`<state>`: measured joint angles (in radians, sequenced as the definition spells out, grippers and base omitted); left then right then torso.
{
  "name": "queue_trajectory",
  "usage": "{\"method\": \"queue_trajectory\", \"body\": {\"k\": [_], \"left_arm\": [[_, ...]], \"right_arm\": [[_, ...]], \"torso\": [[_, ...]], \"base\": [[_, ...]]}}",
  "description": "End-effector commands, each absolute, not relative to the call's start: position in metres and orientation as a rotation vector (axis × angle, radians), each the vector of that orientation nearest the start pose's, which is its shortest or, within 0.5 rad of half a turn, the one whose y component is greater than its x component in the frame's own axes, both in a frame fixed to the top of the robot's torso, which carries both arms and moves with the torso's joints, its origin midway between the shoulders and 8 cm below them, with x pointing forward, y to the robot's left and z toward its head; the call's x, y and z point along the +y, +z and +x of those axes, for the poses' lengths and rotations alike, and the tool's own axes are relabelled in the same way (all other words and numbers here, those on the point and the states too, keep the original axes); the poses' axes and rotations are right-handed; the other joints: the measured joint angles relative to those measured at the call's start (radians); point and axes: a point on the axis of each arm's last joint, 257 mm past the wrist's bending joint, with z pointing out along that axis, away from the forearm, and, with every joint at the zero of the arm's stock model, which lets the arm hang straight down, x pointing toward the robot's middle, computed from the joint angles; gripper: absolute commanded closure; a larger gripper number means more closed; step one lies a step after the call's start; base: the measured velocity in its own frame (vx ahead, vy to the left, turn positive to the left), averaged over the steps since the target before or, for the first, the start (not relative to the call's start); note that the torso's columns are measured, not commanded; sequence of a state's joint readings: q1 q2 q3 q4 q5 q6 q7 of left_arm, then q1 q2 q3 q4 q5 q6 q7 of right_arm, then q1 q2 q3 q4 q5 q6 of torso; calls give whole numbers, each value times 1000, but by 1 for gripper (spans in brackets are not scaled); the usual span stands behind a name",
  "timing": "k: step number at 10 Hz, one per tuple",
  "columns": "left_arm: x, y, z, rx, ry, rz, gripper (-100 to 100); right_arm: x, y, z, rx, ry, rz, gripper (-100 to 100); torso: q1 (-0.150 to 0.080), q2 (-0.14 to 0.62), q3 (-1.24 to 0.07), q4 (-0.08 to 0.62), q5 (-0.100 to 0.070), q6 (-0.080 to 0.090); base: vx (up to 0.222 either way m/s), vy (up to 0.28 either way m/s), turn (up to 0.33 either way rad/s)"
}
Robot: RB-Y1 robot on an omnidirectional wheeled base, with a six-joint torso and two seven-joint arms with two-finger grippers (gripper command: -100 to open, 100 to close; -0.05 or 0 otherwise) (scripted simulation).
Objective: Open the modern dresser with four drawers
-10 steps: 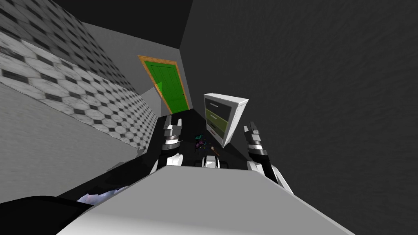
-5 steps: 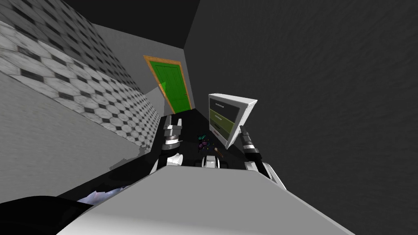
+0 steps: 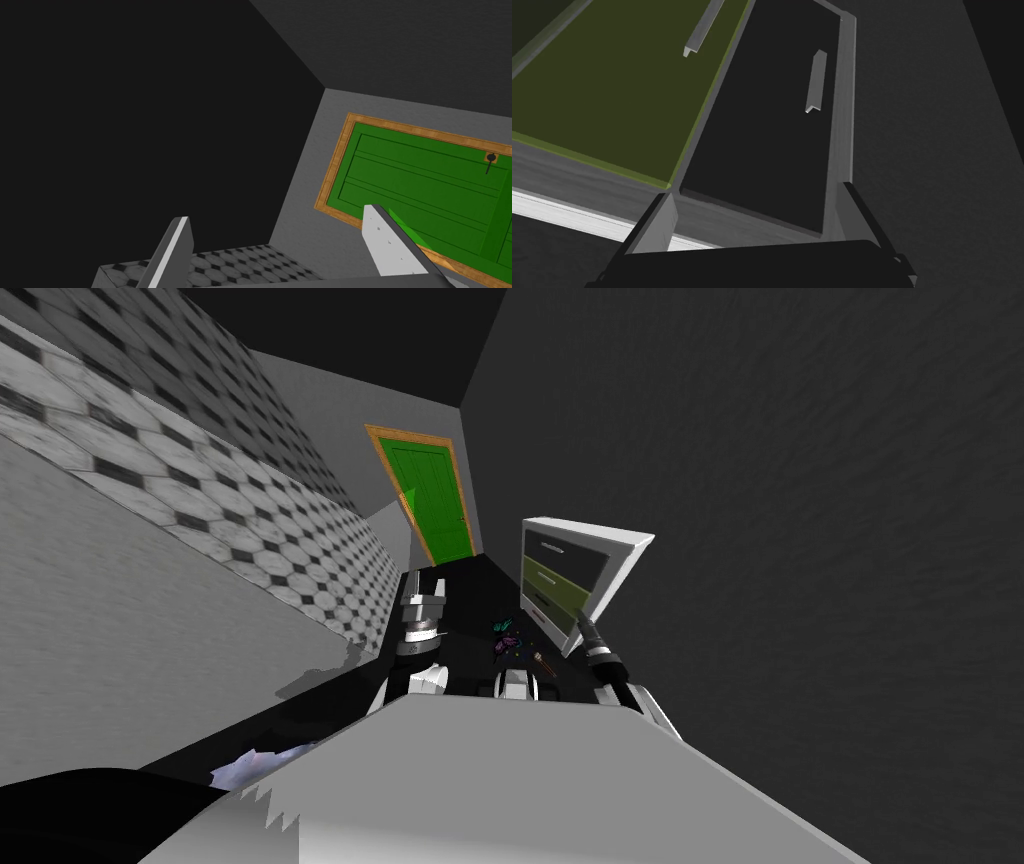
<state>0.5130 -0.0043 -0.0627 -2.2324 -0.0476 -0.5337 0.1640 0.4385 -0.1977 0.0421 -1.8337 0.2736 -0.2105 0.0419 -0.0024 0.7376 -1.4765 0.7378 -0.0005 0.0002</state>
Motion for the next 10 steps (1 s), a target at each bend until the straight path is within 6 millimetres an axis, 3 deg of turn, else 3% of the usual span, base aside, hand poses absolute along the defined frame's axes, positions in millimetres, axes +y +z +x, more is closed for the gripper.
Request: {"method": "queue_trajectory", "body": {"k": [1,2,3,4,5,6,7,9,10], "left_arm": [[255,5,350,613,-1479,-724,0],[255,5,350,613,-1479,-724,0],[255,5,350,613,-1479,-724,0],[255,5,350,613,-1479,-724,0],[255,5,350,613,-1479,-724,0],[255,5,350,613,-1479,-724,0],[255,5,350,613,-1479,-724,0],[255,5,350,613,-1479,-724,0],[255,5,350,613,-1479,-724,0]], "right_arm": [[-280,-280,416,1510,776,801,-100],[-281,-280,416,1511,774,803,-100],[-280,-308,415,1590,707,788,-100],[-282,-311,414,1598,697,799,-100],[-283,-337,412,1673,630,776,-100],[-286,-341,411,1685,613,789,-100],[-287,-366,407,1759,542,755,-100],[-291,-370,406,1770,523,772,-100],[-295,-395,401,1846,441,737,-100]], "torso": [[1,1,1,0,0,0],[2,1,1,0,0,0],[0,2,1,1,0,0],[3,0,1,0,0,0],[3,0,0,0,1,0],[5,-1,0,0,1,-1],[3,0,0,0,1,0],[1,0,0,0,0,0],[-2,2,1,1,-1,0]], "base": [[26,106,42],[14,54,0],[26,98,61],[31,93,45],[44,119,95],[44,115,33],[53,145,62],[36,80,12],[31,80,53]]}}
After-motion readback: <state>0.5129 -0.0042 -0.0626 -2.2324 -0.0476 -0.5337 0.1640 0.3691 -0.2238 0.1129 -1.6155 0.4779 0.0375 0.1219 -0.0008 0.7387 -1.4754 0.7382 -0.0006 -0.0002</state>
